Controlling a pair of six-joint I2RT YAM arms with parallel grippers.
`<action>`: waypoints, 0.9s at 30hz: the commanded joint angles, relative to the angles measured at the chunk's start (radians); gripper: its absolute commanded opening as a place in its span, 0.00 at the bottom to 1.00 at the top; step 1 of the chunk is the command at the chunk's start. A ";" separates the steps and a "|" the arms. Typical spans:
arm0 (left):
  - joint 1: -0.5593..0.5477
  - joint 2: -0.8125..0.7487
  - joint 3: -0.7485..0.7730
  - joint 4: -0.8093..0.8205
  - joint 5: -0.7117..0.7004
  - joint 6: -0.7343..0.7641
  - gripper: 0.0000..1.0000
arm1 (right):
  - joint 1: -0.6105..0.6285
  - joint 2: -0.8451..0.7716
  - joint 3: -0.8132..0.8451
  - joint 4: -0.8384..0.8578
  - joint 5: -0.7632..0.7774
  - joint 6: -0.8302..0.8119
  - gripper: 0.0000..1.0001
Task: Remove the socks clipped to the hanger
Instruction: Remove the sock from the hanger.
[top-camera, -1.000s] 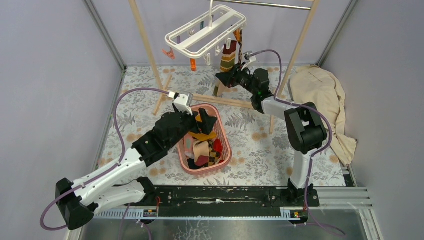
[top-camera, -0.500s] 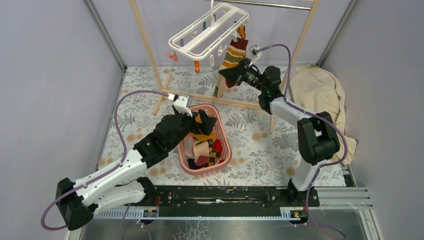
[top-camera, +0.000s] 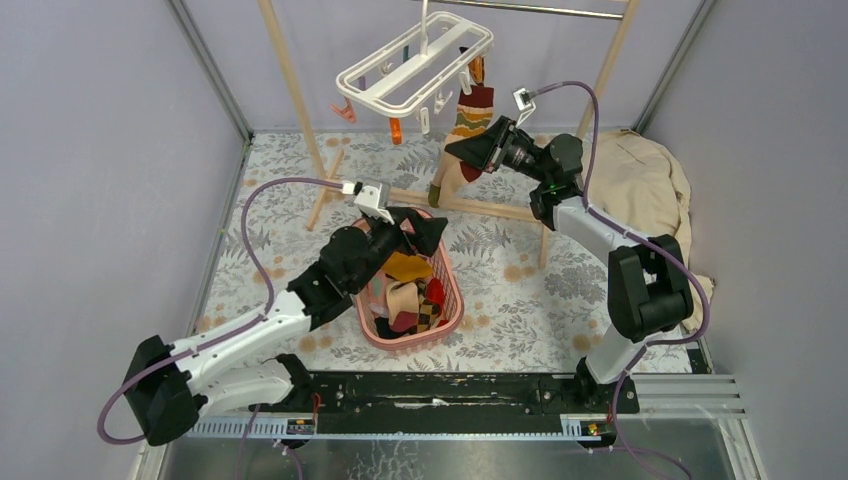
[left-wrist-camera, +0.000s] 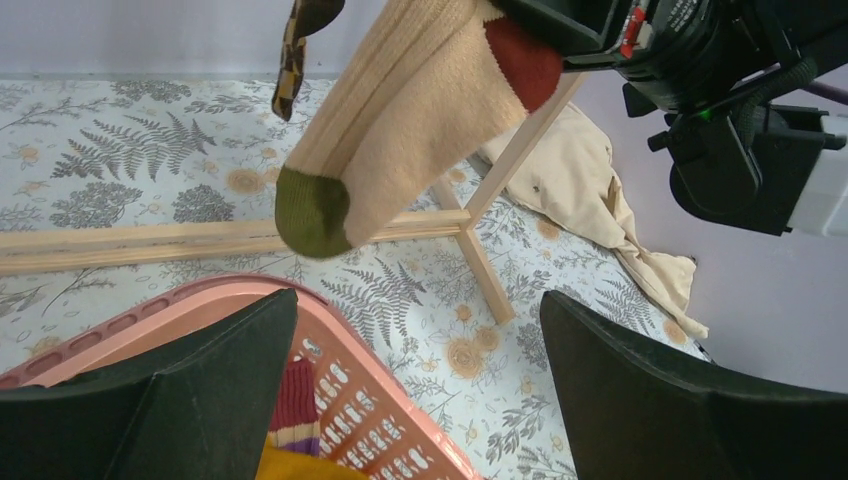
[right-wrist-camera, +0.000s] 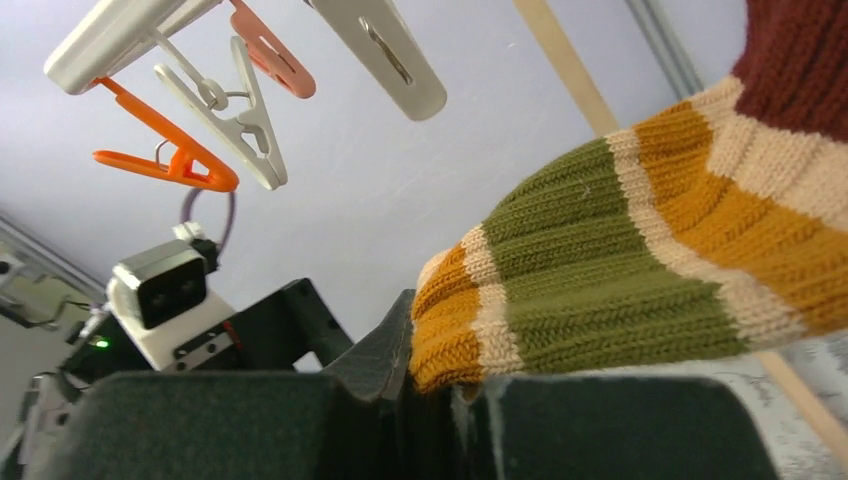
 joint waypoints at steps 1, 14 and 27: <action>-0.004 0.067 -0.032 0.252 -0.032 0.036 0.99 | -0.001 -0.035 -0.024 0.140 -0.052 0.216 0.06; -0.004 0.252 0.039 0.436 -0.122 0.154 0.99 | -0.001 -0.107 -0.055 0.102 -0.071 0.292 0.05; -0.004 0.429 0.123 0.601 -0.098 0.255 0.99 | 0.003 -0.135 -0.095 0.061 -0.093 0.275 0.04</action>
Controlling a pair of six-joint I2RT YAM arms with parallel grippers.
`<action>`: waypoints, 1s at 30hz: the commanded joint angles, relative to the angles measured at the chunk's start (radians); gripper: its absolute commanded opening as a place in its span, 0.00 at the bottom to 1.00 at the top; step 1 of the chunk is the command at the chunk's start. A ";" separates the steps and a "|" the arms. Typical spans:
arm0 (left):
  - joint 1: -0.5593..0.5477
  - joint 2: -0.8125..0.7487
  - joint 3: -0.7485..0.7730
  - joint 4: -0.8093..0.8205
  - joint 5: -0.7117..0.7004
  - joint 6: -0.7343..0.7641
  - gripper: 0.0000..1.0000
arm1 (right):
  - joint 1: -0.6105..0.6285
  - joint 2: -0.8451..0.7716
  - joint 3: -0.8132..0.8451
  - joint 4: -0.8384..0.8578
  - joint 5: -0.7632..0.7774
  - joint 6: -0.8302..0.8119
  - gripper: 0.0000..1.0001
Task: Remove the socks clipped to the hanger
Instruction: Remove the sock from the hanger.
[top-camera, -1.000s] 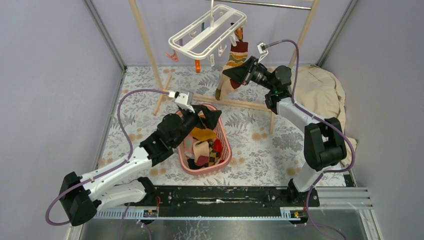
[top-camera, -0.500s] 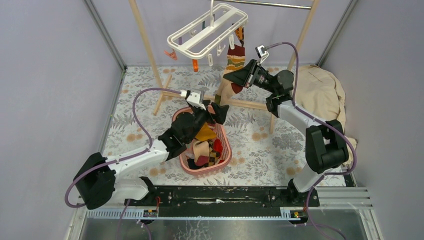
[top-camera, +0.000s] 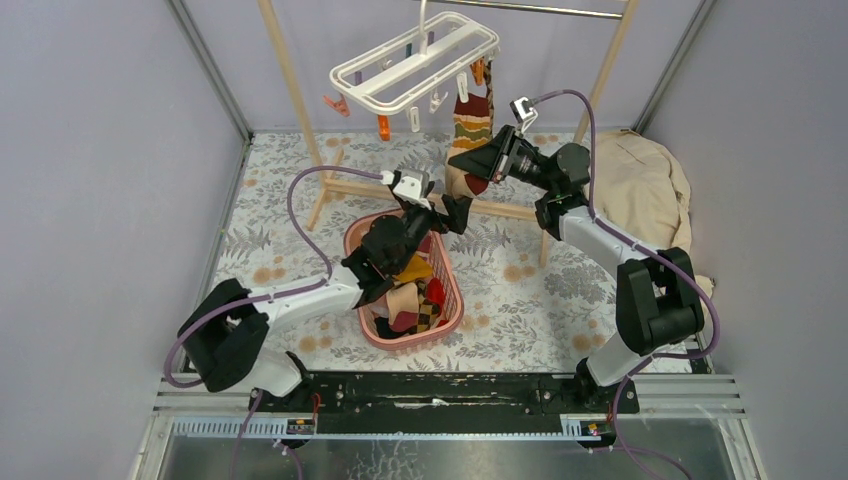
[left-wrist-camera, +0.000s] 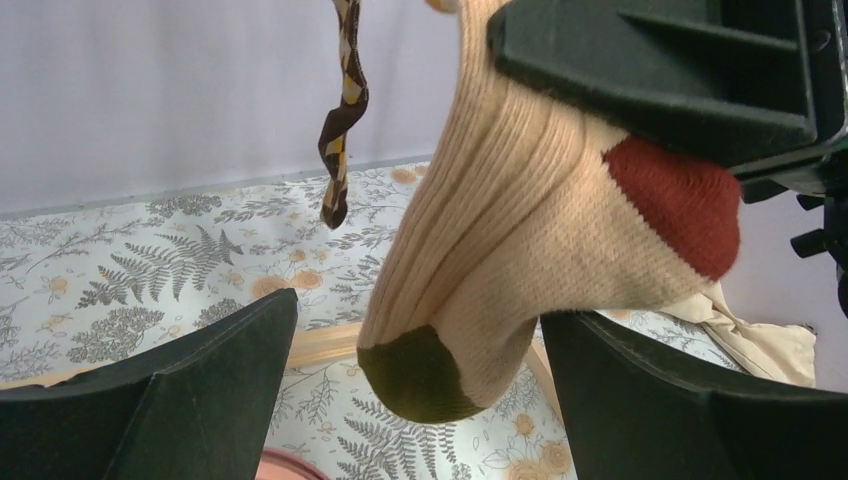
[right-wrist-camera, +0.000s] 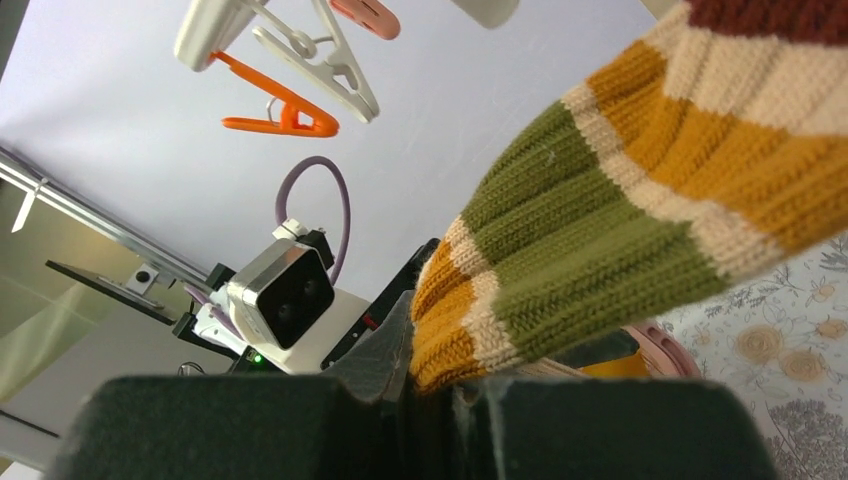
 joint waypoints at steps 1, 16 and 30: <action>-0.005 0.050 0.057 0.133 -0.012 0.062 0.99 | 0.003 -0.053 -0.007 0.027 -0.029 0.006 0.03; -0.004 0.036 0.070 0.122 0.000 0.065 0.40 | 0.020 -0.021 0.003 0.053 -0.039 0.022 0.03; 0.213 -0.095 0.098 -0.136 0.418 -0.286 0.17 | 0.018 0.037 0.016 -0.067 -0.028 -0.098 0.39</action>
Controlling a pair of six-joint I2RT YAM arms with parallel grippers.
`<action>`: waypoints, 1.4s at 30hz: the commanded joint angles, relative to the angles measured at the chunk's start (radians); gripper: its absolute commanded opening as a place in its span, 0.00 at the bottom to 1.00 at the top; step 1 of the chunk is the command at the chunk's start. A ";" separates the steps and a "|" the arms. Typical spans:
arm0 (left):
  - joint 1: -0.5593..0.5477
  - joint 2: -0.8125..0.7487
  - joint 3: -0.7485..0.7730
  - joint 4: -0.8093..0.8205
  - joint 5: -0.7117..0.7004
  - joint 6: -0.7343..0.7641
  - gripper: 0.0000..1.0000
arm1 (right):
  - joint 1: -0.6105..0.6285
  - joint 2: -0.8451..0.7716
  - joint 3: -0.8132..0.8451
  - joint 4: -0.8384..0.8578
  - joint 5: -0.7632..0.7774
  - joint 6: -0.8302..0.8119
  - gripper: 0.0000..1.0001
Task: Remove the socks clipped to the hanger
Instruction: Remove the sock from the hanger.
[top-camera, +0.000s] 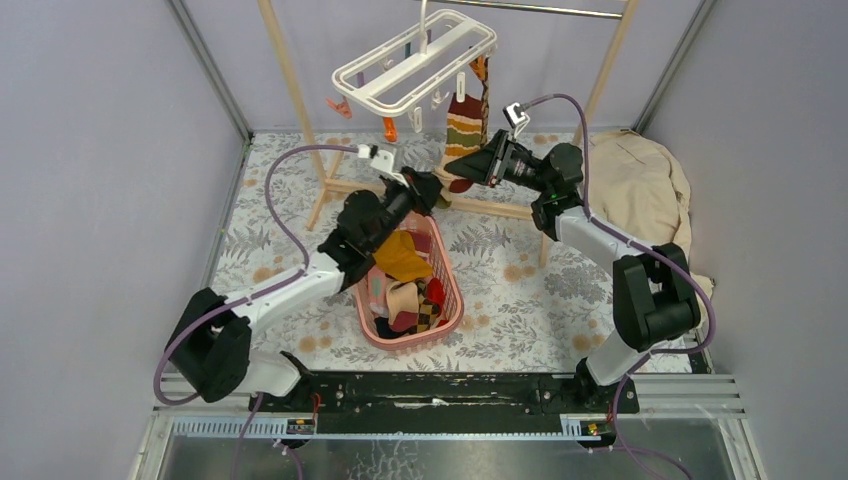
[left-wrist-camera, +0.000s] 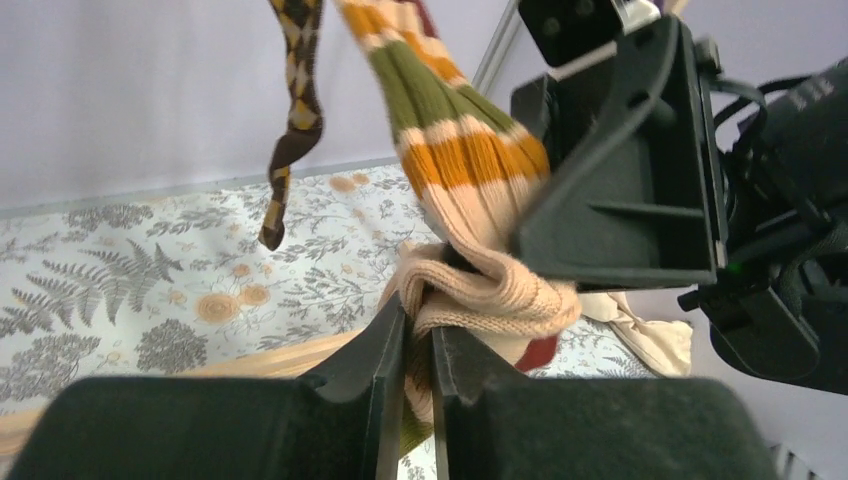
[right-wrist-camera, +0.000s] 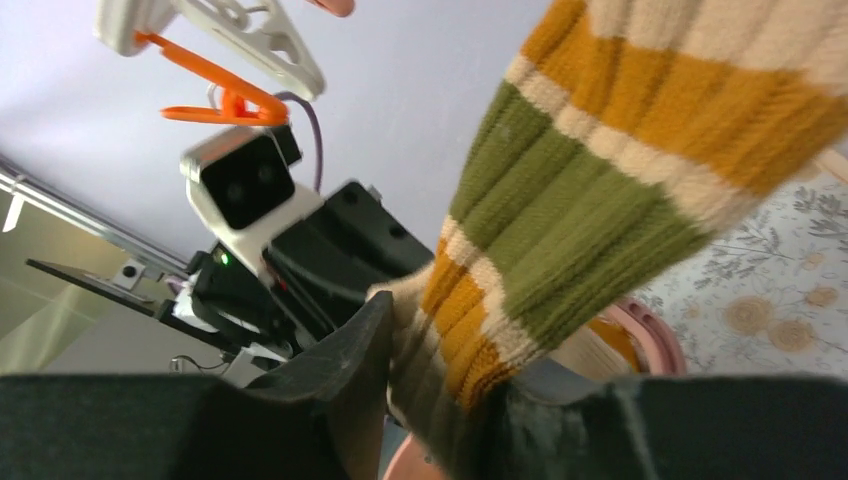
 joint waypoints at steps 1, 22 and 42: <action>0.105 -0.073 0.027 -0.083 0.177 -0.179 0.17 | 0.005 0.025 0.035 -0.040 -0.010 -0.077 0.43; 0.272 -0.262 0.067 -0.272 0.303 -0.306 0.19 | -0.015 -0.077 0.003 -0.055 0.185 -0.359 0.68; 0.285 -0.305 0.027 -0.299 0.344 -0.339 0.19 | -0.053 0.189 0.279 0.230 0.367 -0.238 0.70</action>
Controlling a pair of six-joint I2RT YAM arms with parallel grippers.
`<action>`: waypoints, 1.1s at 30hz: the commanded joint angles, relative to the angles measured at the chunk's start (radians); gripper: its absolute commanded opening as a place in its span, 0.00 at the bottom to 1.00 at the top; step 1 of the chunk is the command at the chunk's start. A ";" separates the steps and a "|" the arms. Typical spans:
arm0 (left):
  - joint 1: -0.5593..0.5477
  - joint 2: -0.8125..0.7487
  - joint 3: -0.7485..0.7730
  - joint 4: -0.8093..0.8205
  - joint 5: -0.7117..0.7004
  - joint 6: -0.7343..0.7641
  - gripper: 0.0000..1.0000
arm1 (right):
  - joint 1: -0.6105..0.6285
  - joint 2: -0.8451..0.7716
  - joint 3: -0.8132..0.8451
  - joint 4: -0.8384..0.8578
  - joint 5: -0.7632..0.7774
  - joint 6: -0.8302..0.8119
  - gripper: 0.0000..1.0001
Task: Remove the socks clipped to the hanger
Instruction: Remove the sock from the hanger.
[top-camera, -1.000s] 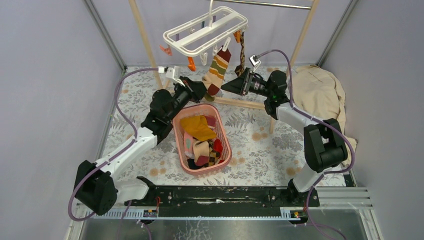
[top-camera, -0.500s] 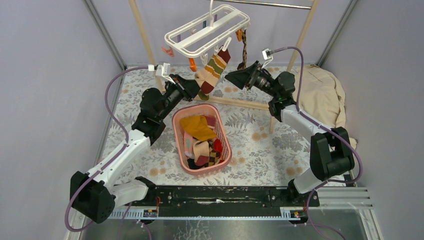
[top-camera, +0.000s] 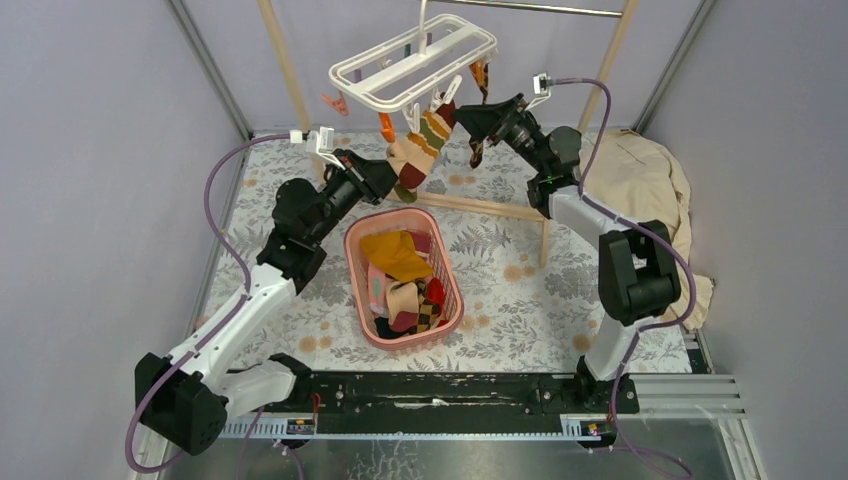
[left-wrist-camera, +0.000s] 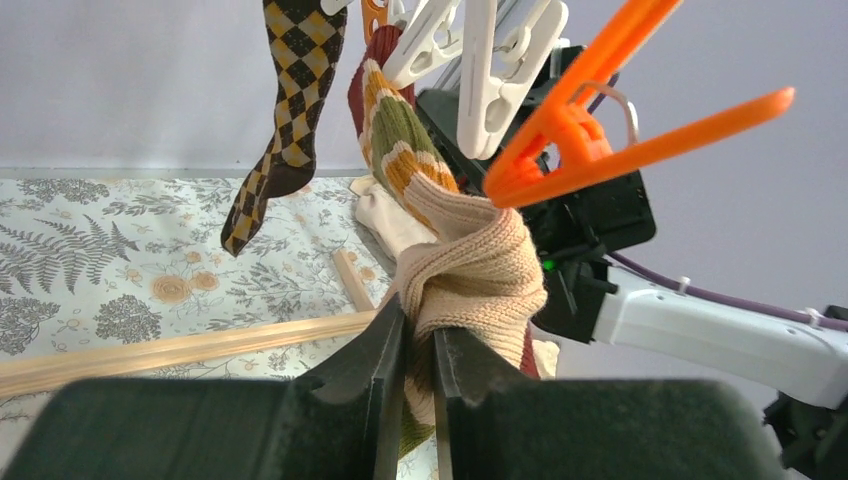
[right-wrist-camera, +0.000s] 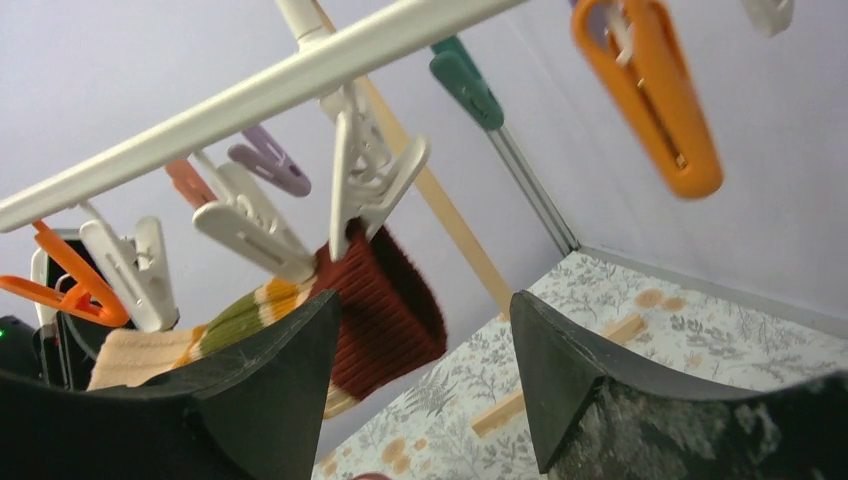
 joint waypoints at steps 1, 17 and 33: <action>0.010 -0.011 -0.005 -0.001 0.031 -0.011 0.19 | -0.022 0.056 0.128 0.151 0.023 0.088 0.70; 0.010 0.011 -0.012 0.000 0.044 -0.012 0.19 | -0.025 0.165 0.273 0.188 0.034 0.159 0.70; 0.009 0.025 -0.023 0.006 0.056 -0.021 0.19 | -0.017 0.206 0.337 0.183 0.067 0.183 0.63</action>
